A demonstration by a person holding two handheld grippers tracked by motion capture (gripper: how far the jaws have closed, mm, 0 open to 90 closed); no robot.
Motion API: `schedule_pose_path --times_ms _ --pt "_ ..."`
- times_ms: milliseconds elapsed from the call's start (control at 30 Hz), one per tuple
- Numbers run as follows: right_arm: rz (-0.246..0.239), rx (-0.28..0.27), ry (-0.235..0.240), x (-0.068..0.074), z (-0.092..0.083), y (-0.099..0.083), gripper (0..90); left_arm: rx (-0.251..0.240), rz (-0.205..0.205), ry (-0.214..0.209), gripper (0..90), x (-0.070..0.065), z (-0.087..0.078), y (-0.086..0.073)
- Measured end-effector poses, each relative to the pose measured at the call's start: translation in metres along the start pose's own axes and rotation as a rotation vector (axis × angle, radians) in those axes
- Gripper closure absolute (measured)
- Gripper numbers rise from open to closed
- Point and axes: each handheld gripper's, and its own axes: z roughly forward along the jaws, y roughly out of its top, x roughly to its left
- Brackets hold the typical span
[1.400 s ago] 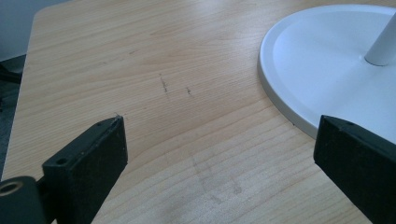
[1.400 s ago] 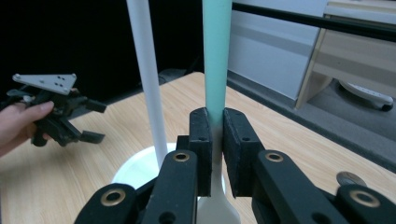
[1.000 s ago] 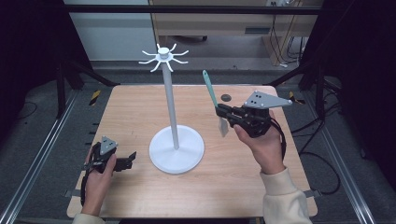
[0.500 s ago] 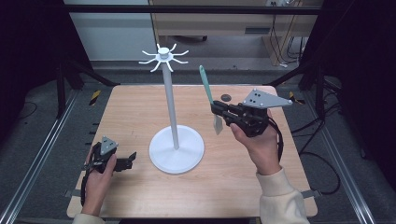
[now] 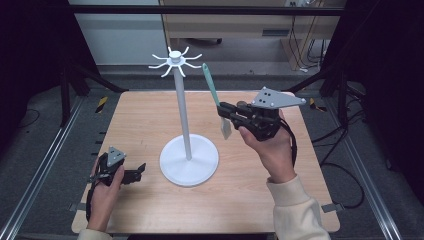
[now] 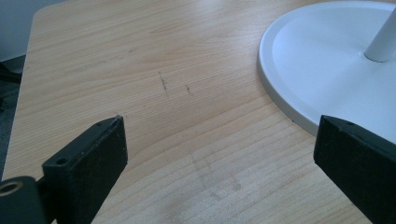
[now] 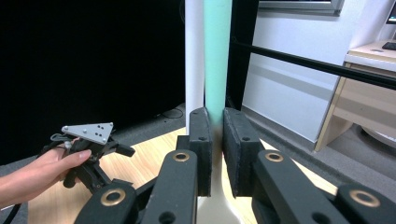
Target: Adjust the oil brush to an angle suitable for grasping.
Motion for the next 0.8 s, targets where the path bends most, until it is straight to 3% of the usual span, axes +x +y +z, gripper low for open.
schedule_pose_path --times_ms 800 --pt "0.004 0.044 0.007 -0.0041 0.0095 0.004 82.3 0.001 0.002 0.0 2.4 -0.0003 -0.0001 0.0001"
